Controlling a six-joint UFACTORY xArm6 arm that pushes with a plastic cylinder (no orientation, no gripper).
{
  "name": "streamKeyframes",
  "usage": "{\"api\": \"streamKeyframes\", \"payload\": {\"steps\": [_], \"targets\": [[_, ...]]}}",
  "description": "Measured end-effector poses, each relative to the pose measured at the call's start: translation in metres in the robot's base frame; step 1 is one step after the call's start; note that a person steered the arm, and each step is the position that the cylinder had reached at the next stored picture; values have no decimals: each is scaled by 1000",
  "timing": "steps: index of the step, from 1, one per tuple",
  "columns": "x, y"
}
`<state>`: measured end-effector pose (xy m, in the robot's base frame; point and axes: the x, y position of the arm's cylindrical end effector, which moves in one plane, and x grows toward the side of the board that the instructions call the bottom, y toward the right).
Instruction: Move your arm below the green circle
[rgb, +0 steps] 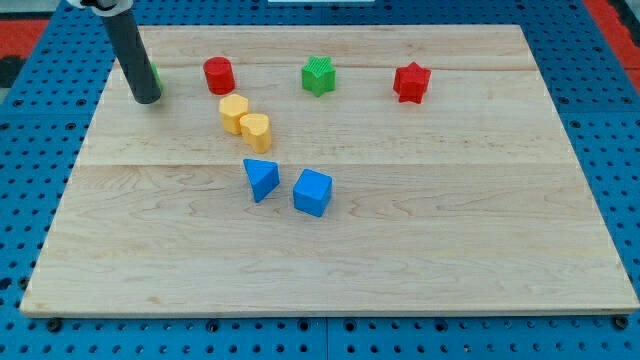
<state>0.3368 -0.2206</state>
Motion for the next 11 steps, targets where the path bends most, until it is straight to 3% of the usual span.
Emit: {"api": "streamKeyframes", "payload": {"steps": [2,11], "targets": [[28,0],[25,-2]]}}
